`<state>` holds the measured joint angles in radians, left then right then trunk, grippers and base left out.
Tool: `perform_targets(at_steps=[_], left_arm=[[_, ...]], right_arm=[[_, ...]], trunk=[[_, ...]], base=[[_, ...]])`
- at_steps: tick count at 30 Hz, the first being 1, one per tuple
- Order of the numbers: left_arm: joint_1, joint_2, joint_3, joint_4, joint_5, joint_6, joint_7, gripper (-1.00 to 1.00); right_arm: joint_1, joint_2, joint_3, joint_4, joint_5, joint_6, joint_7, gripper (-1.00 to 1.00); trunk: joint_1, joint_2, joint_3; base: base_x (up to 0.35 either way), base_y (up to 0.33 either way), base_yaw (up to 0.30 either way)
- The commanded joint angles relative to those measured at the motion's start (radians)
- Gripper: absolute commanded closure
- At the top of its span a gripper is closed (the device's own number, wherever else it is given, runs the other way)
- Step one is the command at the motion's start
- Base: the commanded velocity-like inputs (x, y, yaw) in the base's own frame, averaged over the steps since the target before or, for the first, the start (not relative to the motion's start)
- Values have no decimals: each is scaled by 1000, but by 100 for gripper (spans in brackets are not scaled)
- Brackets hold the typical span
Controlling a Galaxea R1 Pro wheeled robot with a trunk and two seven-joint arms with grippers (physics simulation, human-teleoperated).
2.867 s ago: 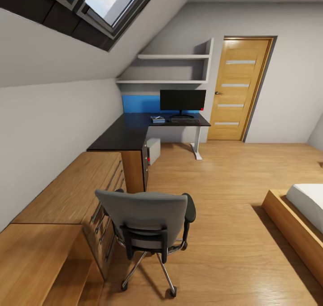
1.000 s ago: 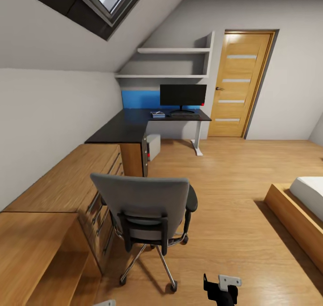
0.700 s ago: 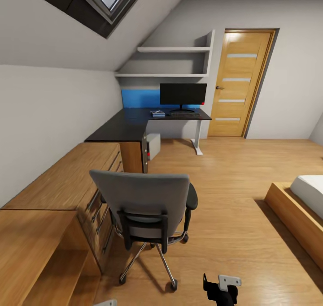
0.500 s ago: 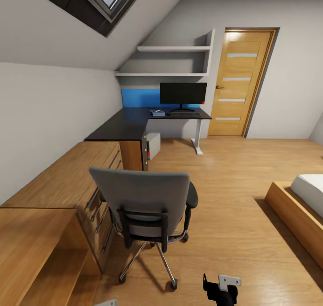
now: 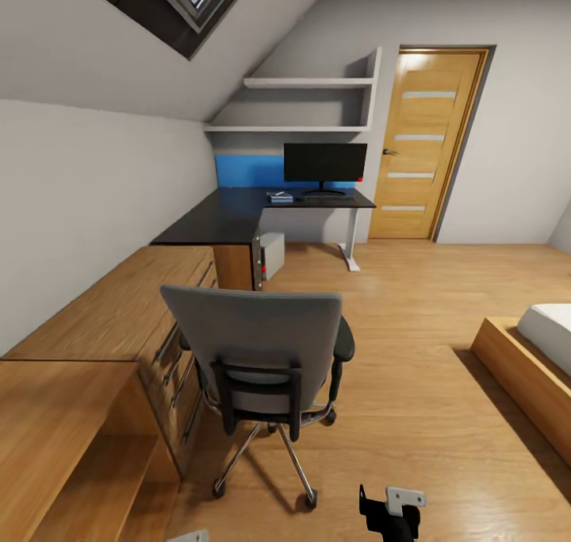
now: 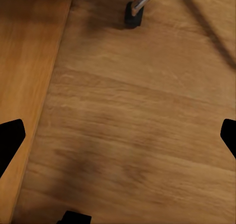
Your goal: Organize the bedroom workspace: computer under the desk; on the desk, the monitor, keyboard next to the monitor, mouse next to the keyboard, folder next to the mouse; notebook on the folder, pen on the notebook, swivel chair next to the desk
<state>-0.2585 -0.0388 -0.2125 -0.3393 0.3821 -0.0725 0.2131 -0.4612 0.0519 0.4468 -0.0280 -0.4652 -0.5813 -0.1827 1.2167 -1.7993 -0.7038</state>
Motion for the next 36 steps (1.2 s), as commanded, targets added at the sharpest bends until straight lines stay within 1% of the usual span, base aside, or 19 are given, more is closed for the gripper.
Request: perform_targets(at_steps=[1,7,17,32,33,34,35,36], left_arm=[[-1,1,-9,0,9,-4,6,-100],[-1,0,-8,0,9,-4,6,-100],[-1,1,-8,0,11,-6,6,-100],[-1,0,-7,0,10,-7,7,-100],[-1,-3,-8,0,11,-6,9,-100],[-1,-9,-9,-6,10,-6,11,-100],[-1,-18,-9,-57,10,-2,15,-100],[-1,-20,-9,-89,10,1,16,-100]], right_arm=[[-1,0,9,0,-4,-2,-6,-100],[-1,0,9,0,-4,-2,-6,-100],[-1,0,9,0,-4,-2,-6,-100],[-1,-1,9,0,-4,-3,-6,-100],[-1,-1,9,0,-4,-7,-6,-100],[-1,-2,9,0,-3,-8,-6,-100],[-1,-4,8,-5,-2,-9,-6,-100],[-1,-4,7,-6,-2,-9,-6,-100]], trunk=[[4,-8,-4],[27,-50,-23],[65,-120,-54],[123,-225,-101],[126,-232,-104],[130,-239,-108],[134,-246,-111],[138,-253,-114]], base=[[0,2,0],[0,35,0],[0,176,0],[0,16,0],[0,0,0],[0,0,0],[0,0,0],[0,0,0]])
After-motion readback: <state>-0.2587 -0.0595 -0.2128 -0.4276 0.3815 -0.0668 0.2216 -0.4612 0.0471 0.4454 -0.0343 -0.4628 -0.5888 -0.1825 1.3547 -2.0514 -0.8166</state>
